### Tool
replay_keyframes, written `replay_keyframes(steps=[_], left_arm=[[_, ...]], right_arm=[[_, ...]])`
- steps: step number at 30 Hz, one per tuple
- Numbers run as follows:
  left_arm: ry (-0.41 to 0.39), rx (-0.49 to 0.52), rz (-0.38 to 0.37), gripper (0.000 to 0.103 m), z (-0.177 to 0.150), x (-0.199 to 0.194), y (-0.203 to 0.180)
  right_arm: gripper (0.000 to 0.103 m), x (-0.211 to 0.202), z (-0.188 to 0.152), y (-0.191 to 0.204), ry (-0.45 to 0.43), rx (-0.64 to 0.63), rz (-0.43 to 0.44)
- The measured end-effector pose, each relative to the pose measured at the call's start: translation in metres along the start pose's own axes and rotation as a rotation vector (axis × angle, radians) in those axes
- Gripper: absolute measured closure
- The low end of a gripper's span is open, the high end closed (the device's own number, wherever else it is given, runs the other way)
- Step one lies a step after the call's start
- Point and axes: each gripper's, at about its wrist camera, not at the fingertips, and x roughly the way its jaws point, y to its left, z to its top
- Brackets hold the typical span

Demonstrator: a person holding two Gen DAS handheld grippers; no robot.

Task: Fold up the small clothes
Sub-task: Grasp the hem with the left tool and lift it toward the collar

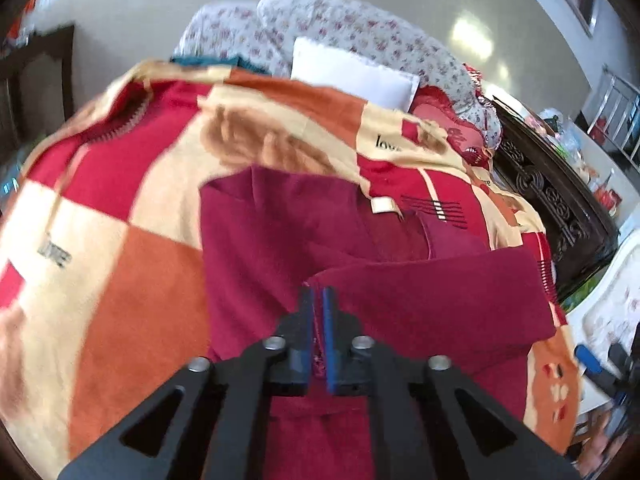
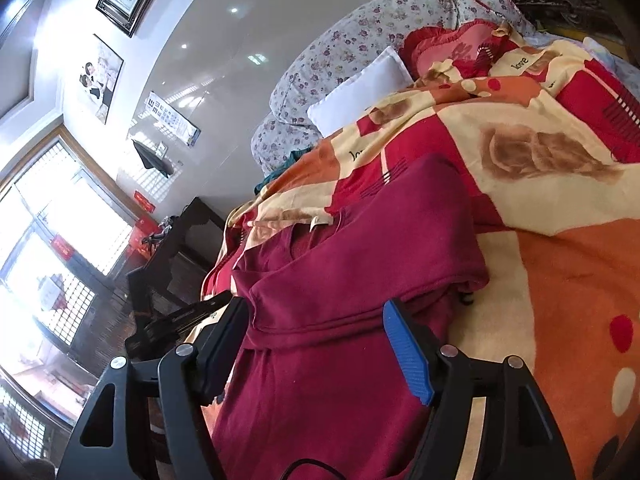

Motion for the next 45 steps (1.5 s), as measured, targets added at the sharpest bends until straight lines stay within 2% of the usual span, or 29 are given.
replay_keyframes(steps=[1, 2, 3, 8, 10, 12, 13, 16, 20, 22, 24, 26, 28, 31, 34, 37, 38, 40, 45], left_arm=[[0.004, 0.012, 0.010, 0.076, 0.001, 0.006, -0.002], [-0.001, 0.031, 0.029, 0.059, 0.001, 0.011, -0.006], [-0.012, 0.057, 0.052, 0.051, 0.001, 0.015, -0.009], [-0.007, 0.162, 0.113, 0.051, 0.001, 0.039, -0.026], [0.018, 0.195, 0.143, 0.054, -0.002, 0.051, -0.030], [0.030, 0.229, 0.165, 0.092, -0.007, 0.055, -0.035], [0.034, 0.237, 0.149, 0.092, -0.009, 0.053, -0.037], [-0.019, 0.241, 0.123, 0.092, -0.006, 0.033, -0.041], [-0.075, 0.205, 0.044, 0.092, 0.012, -0.007, -0.035], [-0.122, 0.199, 0.062, 0.092, 0.026, -0.030, -0.025], [-0.127, 0.170, 0.086, 0.092, 0.035, -0.038, -0.011], [-0.104, 0.144, 0.099, 0.092, 0.039, -0.037, 0.006], [-0.068, 0.129, 0.112, 0.092, 0.036, -0.027, 0.019], [-0.003, 0.117, 0.131, 0.092, 0.023, -0.001, 0.028], [0.013, 0.122, 0.188, 0.092, 0.014, 0.018, 0.032], [0.027, 0.100, 0.196, 0.092, 0.012, 0.029, 0.043], [0.030, 0.094, 0.194, 0.092, 0.012, 0.031, 0.046], [0.038, 0.080, 0.184, 0.091, 0.011, 0.034, 0.051], [0.024, 0.080, 0.184, 0.089, 0.011, 0.024, 0.048]], right_arm=[[0.027, 0.002, -0.002, -0.001, 0.009, 0.002, 0.003], [0.027, 0.005, -0.005, -0.002, 0.024, 0.006, 0.005], [0.027, 0.006, -0.006, -0.004, 0.034, 0.008, 0.004], [0.027, 0.011, -0.010, -0.015, 0.061, 0.033, 0.005], [0.026, 0.010, -0.011, -0.019, 0.056, 0.054, 0.014], [0.026, 0.008, -0.010, -0.022, 0.048, 0.063, 0.018], [0.025, 0.007, -0.010, -0.022, 0.044, 0.061, 0.013], [0.025, 0.004, -0.008, -0.021, 0.036, 0.056, -0.001], [0.025, -0.006, 0.001, -0.015, 0.003, 0.035, -0.015], [0.025, -0.010, 0.008, -0.009, -0.025, 0.015, -0.029], [0.025, -0.010, 0.015, 0.000, -0.043, -0.021, -0.058], [0.026, -0.003, 0.023, 0.009, -0.039, -0.069, -0.114], [0.034, 0.011, 0.028, 0.017, -0.031, -0.119, -0.145], [0.043, 0.039, 0.033, 0.025, 0.018, -0.172, -0.176], [0.051, 0.077, 0.028, 0.027, 0.118, -0.268, -0.244], [0.065, 0.098, 0.017, 0.009, 0.209, -0.290, -0.365], [0.067, 0.102, 0.010, -0.004, 0.244, -0.278, -0.377], [0.078, 0.102, 0.001, -0.015, 0.260, -0.277, -0.382], [0.076, 0.080, 0.000, -0.012, 0.273, -0.271, -0.386]])
